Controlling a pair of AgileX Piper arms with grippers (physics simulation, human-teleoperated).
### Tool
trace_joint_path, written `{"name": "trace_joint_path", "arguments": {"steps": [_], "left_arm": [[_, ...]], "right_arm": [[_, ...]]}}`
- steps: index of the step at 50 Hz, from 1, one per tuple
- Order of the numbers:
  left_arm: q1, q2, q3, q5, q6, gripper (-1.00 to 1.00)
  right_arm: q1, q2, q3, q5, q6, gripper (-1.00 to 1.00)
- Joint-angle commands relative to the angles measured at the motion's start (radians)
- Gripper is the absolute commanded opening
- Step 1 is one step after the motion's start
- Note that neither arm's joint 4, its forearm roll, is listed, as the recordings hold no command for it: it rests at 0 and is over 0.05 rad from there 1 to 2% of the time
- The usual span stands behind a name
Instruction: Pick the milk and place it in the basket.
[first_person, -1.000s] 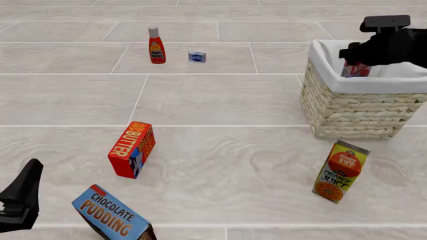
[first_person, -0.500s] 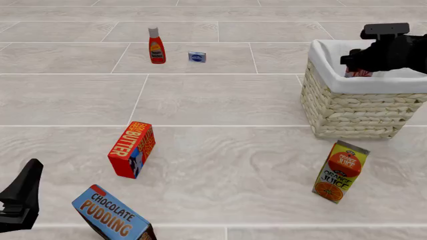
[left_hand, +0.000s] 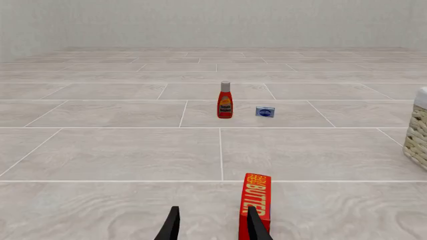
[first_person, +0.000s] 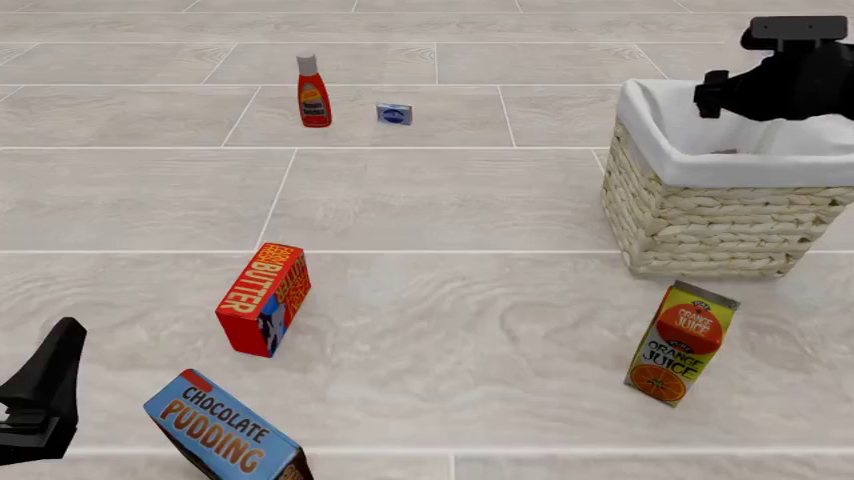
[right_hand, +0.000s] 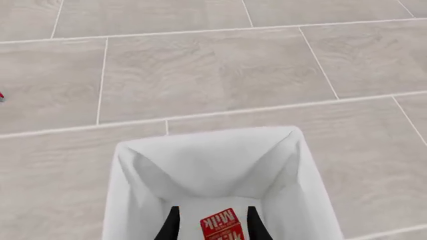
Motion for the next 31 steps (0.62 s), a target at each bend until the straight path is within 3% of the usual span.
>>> {"name": "trace_joint_path", "arguments": {"steps": [1,19,31], "left_arm": [[0.0,0.0,0.0,0.0,0.0,1.0],[0.0,0.0,0.0,0.0,0.0,1.0],[0.0,0.0,0.0,0.0,0.0,1.0]], "right_arm": [[0.003,-0.078,0.023,0.01,0.006,1.0],[0.019,-0.264,0.133,-0.007,0.023,1.0],[0.071,-0.442,0.291,-0.057,0.029,1.0]]}}
